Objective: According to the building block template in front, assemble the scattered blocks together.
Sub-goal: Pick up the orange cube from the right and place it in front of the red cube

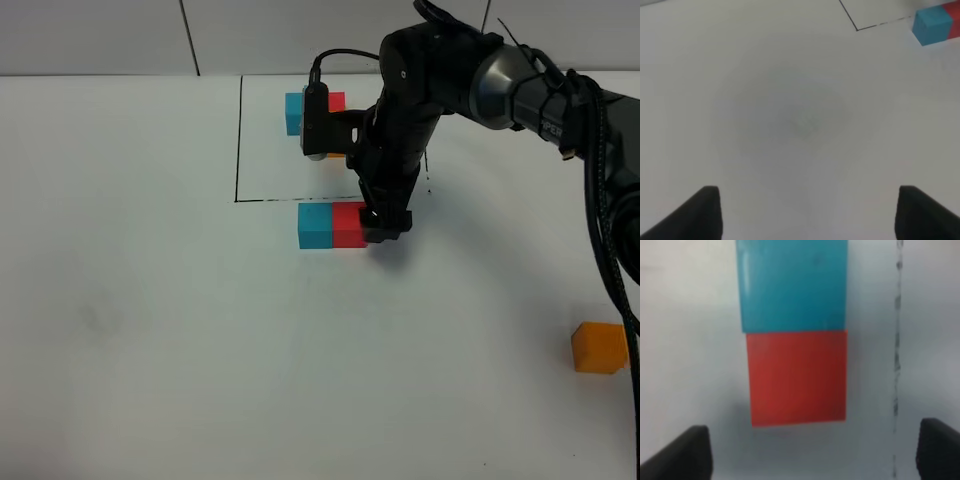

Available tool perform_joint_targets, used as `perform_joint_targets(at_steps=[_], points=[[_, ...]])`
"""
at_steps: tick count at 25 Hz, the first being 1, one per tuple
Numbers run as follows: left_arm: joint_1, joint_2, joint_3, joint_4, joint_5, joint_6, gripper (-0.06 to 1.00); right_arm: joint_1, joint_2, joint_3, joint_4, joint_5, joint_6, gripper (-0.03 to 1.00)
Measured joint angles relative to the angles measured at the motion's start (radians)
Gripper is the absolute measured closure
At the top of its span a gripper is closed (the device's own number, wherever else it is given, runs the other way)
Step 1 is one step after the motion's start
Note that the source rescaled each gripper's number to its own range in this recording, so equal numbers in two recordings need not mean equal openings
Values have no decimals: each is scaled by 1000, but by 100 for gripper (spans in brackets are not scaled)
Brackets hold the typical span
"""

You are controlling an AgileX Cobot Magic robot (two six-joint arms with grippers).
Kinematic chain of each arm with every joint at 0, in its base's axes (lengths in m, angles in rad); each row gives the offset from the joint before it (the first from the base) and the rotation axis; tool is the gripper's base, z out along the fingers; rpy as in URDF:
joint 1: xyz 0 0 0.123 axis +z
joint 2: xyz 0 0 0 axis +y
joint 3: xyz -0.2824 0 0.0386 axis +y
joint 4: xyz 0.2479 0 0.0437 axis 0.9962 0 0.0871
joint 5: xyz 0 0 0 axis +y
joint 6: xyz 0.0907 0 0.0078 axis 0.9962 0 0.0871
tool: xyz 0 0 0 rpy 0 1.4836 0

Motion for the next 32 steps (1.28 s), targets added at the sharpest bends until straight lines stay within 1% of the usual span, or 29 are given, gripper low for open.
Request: perform_joint_targets(at_steps=[4,7,9,11,13,16,19,21,25,28,32], points=[[0,0,0,0,0,-1,32,-15,-47,0,-16,32,153,19],[0,0,0,0,0,-1,32,-52,-70,23,-7,37,291,18],[0,0,0,0,0,-1,32,-79,-90,71,-6,36,384,18],[0,0,0,0,0,-1,32,-105,-128,138,-6,33,478,18],[0,0,0,0,0,-1,32,-133,-179,235,-6,12,548,18],[0,0,0,0,0,-1,32,-176,-293,403,-6,-60,679,18],[0,0,0,0,0,-1,32,-220,-418,577,-16,-155,853,19],[0,0,0,0,0,-1,32,-243,-503,677,-47,-208,990,19],[0,0,0,0,0,-1,32,-278,-661,840,-161,-234,1205,20],[0,0,0,0,0,-1,32,-310,-739,936,-215,-239,1291,20],[0,0,0,0,0,-1,32,-360,-778,1035,-206,-266,1311,21]])
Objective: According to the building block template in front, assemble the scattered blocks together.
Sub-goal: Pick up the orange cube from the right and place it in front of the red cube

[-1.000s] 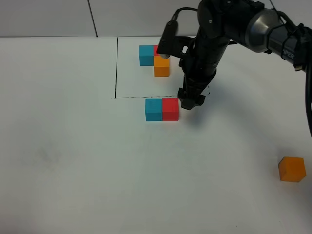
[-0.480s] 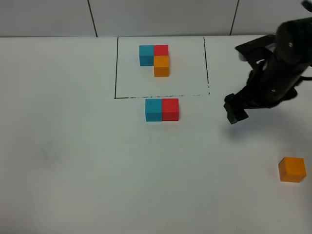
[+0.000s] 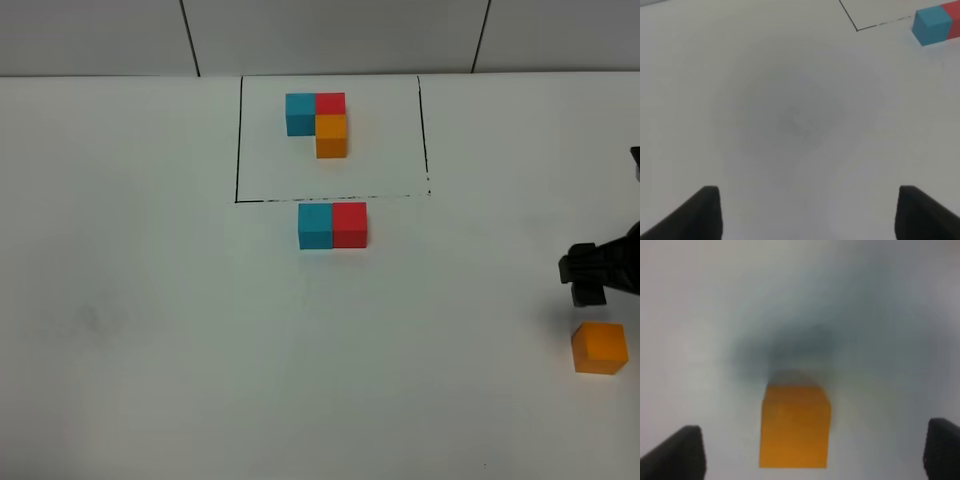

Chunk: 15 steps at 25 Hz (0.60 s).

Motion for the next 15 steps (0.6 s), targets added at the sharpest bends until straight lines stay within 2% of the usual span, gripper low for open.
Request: perform_joint_targets(at_steps=[8,15], points=[[0,0,0,0,0,0,32,-42,-3,129,209,-162,-179,23],[0,0,0,0,0,0,32,-42,-3,174,217,-210,-200,24]])
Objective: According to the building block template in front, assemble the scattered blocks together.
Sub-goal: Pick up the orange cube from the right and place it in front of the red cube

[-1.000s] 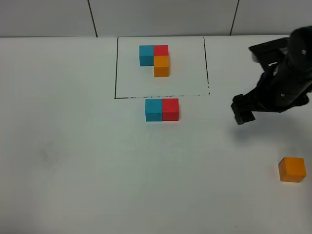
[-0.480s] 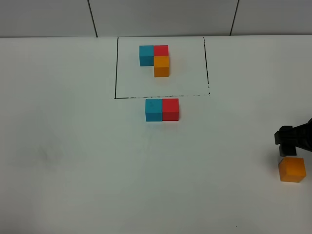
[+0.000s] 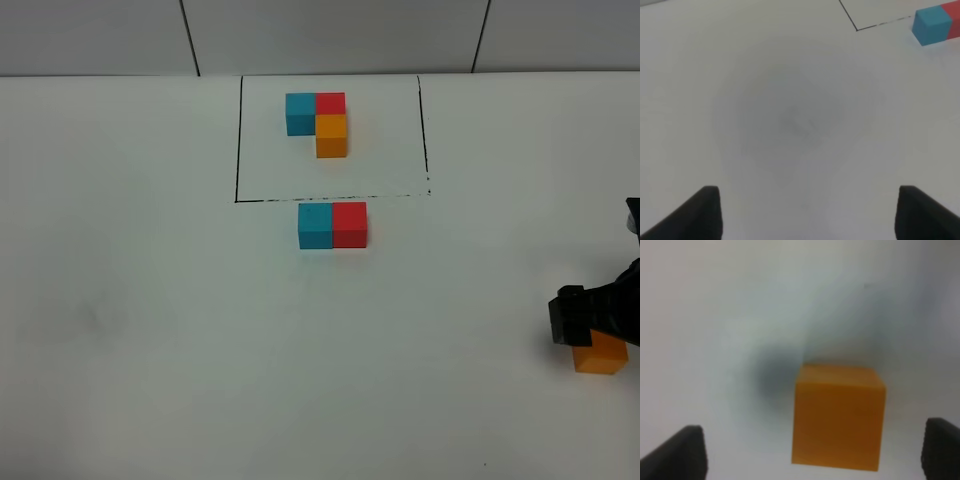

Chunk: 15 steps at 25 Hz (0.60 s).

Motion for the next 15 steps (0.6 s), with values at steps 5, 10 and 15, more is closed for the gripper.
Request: perform_joint_targets(at_steps=[5,10,15], points=[[0,0,0,0,0,0,32,-28,0,7,-1,-16,-1,24],[0,0,0,0,0,1,32,-36,4,9,-1,-13,-13,24],[0,0,0,0,0,1,32,-36,52,9,-1,-12,-17,24]])
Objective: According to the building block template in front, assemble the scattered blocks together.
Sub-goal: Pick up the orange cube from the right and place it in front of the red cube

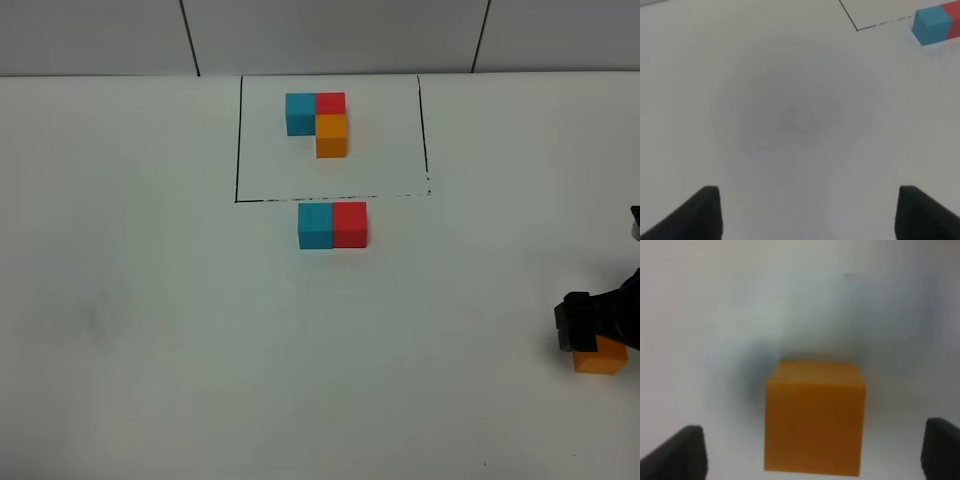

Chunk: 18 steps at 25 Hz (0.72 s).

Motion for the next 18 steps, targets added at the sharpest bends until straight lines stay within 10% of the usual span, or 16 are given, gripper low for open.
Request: perform_joint_targets(at_steps=[18], points=[[0,0,0,0,0,0,32,-2,129,53,52,-124,-28,24]])
